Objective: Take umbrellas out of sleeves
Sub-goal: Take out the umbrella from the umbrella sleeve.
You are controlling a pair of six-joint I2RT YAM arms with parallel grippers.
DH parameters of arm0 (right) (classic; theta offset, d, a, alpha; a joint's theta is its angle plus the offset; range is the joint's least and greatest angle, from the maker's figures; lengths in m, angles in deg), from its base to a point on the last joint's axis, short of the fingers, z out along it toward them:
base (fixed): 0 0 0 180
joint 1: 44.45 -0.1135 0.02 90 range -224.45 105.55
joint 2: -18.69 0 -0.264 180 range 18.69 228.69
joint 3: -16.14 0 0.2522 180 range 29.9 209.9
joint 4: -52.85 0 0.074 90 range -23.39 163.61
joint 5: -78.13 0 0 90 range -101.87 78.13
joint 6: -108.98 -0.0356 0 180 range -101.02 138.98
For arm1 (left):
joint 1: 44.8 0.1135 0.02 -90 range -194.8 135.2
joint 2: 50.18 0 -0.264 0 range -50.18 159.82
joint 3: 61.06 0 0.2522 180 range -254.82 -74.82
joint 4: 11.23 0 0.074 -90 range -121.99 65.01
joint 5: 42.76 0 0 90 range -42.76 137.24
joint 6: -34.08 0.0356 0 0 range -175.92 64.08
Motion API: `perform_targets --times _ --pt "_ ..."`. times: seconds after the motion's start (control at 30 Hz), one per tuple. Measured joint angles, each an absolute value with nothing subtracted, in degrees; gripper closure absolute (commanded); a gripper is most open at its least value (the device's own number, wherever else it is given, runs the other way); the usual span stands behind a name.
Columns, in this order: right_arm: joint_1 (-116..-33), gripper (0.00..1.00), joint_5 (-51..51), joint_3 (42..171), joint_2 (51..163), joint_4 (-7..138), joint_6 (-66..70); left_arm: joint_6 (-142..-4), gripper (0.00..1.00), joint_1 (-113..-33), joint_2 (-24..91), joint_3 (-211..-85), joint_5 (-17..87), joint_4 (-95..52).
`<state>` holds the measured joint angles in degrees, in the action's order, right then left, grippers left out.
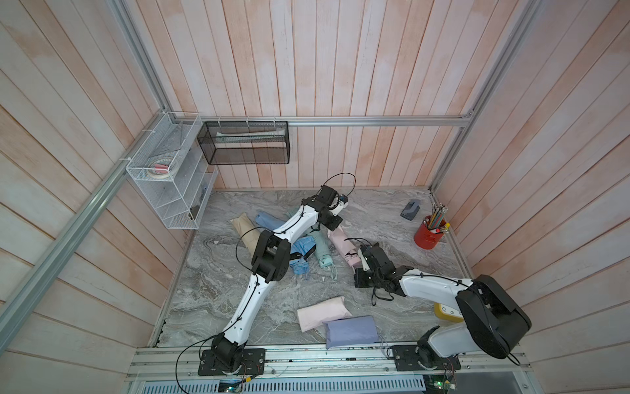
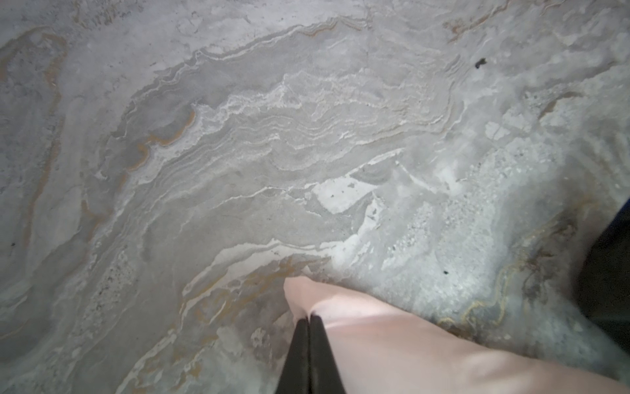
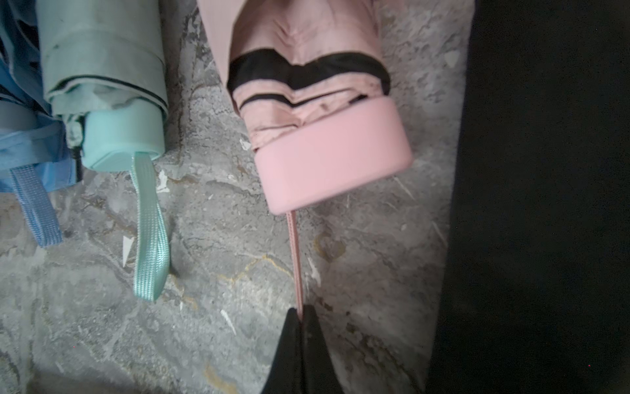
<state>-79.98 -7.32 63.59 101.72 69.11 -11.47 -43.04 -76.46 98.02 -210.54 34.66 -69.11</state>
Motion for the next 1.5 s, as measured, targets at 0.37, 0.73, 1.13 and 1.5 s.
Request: perform_targets --times 0.37,0.73,1.13,1.5 --pt "-79.98 1.0 -7.3 63.18 101.61 69.26 -11.69 -43.06 1.0 -75.35 96.69 -210.21 37.0 -67.56" --pt "-80.03 1.0 -7.27 62.76 101.39 69.42 -12.35 -43.06 1.0 -74.52 95.38 -210.21 38.58 -66.47" --pt "-80.05 1.0 -7.27 62.65 101.26 69.42 -12.37 -43.06 1.0 -73.95 94.77 -210.21 38.82 -65.79" --pt "-80.05 1.0 -7.27 62.67 101.28 69.42 -12.35 -43.06 1.0 -72.92 94.68 -210.23 38.97 -65.46"
